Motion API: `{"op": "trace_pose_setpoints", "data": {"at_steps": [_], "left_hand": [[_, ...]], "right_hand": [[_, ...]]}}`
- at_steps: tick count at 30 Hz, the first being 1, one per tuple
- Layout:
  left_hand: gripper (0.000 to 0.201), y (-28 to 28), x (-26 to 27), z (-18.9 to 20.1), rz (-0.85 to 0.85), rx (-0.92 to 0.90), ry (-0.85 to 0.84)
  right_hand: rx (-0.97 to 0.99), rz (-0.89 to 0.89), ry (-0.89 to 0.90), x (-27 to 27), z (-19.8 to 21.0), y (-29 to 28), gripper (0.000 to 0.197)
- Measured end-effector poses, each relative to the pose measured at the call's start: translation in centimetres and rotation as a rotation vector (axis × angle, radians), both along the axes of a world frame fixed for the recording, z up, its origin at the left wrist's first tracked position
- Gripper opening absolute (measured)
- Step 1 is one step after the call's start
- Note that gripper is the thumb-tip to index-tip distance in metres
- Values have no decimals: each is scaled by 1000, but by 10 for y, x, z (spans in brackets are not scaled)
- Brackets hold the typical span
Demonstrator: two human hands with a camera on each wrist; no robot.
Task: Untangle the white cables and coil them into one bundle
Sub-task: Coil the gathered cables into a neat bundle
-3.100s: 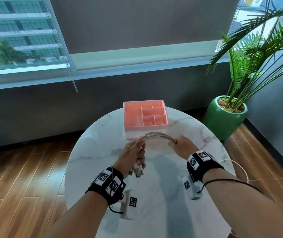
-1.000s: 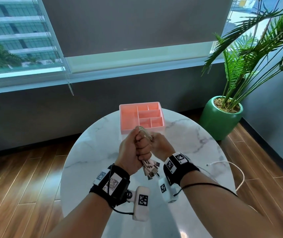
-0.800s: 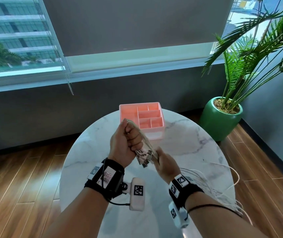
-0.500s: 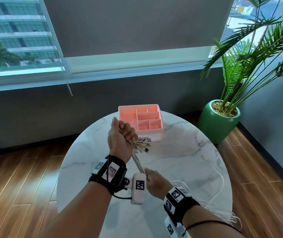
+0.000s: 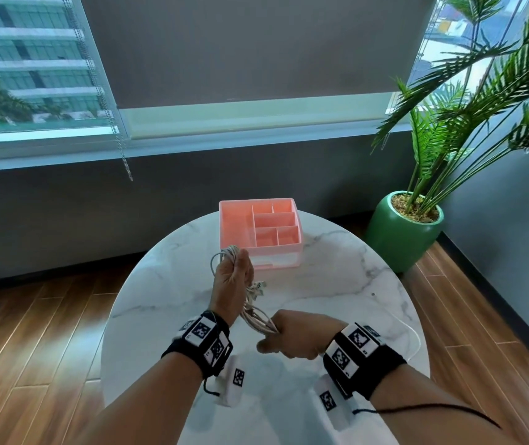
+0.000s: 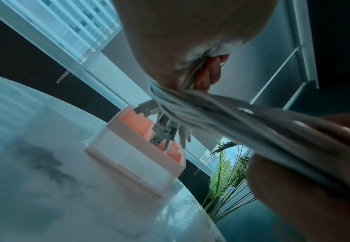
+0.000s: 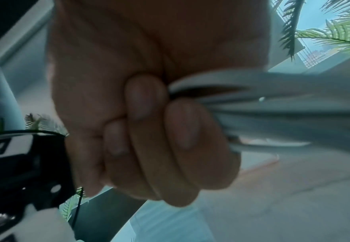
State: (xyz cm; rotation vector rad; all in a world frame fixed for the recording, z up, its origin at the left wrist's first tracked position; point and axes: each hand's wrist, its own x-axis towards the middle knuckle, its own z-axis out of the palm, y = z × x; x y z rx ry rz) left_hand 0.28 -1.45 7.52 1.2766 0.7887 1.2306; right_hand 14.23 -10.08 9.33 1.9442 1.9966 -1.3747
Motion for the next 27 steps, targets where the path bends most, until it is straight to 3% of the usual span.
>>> {"op": "trace_pose_setpoints", "data": {"at_steps": [3, 8, 11, 13, 15, 17, 22, 27], "left_hand": [[48, 10, 1, 14, 69, -109, -171], [48, 23, 2, 39, 114, -447, -607], [48, 16, 9, 41, 80, -502, -702], [47, 14, 11, 36, 85, -442, -650], [46, 17, 5, 22, 122, -309, -485], [45, 19, -3, 2, 118, -166, -298], [46, 5, -7, -22, 6, -37, -12], [44, -1, -5, -36, -195, 32, 255]], "right_hand": [[-10, -25, 42, -2, -4, -2, 44], [124, -119, 59, -7, -40, -7, 31], [110, -168, 49, -8, -61, -8, 32], [83, -140, 18, -12, -63, -7, 34], [77, -68, 11, -15, -48, -7, 30], [66, -24, -8, -12, -34, -5, 39], [-38, 27, -42, -3, -7, -5, 43], [-109, 34, 10, 2, 21, 9, 26]]}}
